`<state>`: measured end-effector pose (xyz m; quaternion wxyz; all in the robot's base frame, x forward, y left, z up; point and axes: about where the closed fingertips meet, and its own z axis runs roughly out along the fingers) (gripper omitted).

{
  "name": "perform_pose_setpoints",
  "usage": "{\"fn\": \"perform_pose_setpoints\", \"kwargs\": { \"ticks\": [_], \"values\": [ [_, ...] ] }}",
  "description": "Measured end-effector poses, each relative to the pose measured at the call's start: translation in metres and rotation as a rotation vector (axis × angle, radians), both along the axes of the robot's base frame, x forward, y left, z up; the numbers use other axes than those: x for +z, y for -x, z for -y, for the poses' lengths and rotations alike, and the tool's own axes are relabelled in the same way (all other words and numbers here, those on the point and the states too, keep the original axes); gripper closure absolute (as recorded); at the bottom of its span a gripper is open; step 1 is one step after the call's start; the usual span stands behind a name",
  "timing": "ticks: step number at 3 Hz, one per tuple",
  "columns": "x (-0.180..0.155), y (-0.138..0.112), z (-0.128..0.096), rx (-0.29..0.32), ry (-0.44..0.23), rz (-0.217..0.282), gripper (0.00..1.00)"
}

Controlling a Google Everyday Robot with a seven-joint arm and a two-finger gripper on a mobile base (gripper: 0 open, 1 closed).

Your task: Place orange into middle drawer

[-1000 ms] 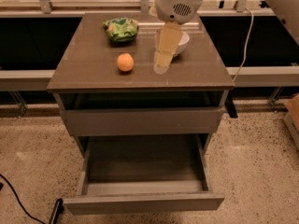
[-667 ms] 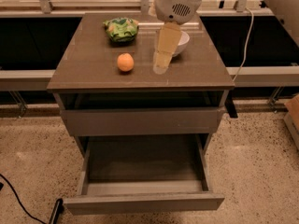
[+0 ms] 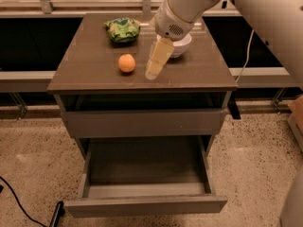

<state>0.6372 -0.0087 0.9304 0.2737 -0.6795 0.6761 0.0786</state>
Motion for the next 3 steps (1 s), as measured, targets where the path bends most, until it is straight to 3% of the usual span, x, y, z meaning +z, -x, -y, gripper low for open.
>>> {"fn": "perform_pose_setpoints", "kwargs": {
  "ticks": [1,2,3],
  "values": [
    [-0.035,-0.047,-0.026,-0.043,-0.21,0.045,0.0],
    [-0.035,-0.085,-0.044,-0.085,-0.35,0.12,0.0],
    [-0.037,-0.108,-0.059,-0.104,-0.459,0.145,0.0]
  ]
}}
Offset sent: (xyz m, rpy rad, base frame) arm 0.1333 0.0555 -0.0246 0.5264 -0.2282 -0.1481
